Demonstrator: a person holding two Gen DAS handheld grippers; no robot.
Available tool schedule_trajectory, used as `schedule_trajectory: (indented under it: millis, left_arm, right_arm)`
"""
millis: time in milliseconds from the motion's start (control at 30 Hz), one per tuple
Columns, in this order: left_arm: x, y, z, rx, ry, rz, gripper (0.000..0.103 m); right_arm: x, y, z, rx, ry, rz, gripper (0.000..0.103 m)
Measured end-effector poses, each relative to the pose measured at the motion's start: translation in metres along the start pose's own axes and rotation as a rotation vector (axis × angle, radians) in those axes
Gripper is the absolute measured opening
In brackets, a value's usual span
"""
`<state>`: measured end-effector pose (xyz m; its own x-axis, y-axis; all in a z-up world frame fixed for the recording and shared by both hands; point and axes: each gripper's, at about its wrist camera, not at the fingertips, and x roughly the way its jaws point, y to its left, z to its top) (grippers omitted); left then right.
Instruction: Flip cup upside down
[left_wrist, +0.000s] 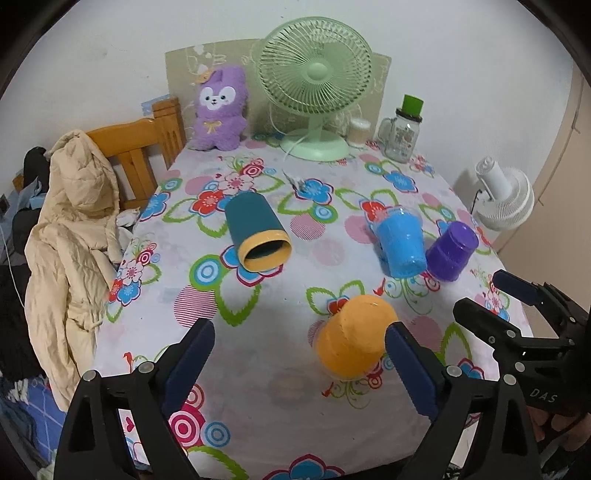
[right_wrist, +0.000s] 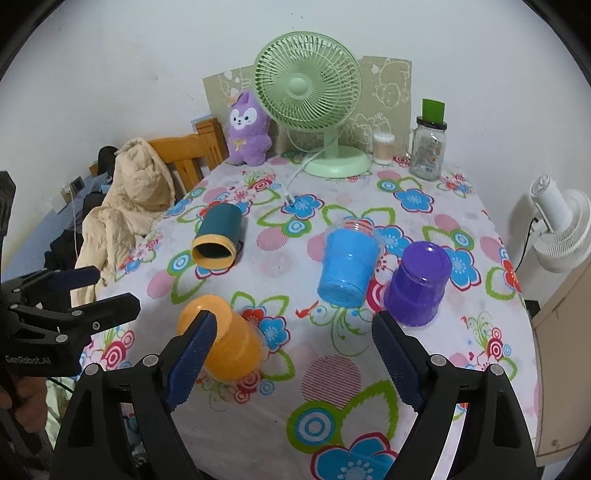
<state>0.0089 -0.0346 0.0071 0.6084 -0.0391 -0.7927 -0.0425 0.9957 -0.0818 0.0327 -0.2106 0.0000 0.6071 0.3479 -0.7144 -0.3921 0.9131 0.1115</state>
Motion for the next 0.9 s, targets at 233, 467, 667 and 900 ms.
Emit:
schedule_trajectory:
  millis: [233,467,667,900]
  left_arm:
    - [-0.007,0.016,-0.005,-0.053,-0.061,-0.002,0.099]
    - [-0.015,0.030,-0.009,-0.114,-0.131,-0.004,0.102]
    - [-0.021,0.035,-0.012,-0.129,-0.175,0.004,0.103]
    - [-0.022,0.036,-0.014,-0.131,-0.189,-0.001,0.103]
  right_arm:
    - [-0.006,0.013,0.008,0.000,-0.031,0.003,0.088]
    - [-0.010,0.024,0.013,0.013,-0.061,0.012,0.088]
    - [-0.013,0.030,0.014,0.026,-0.084,0.018,0.098]
    - [-0.012,0.037,0.015,0.011,-0.083,0.019,0.098]
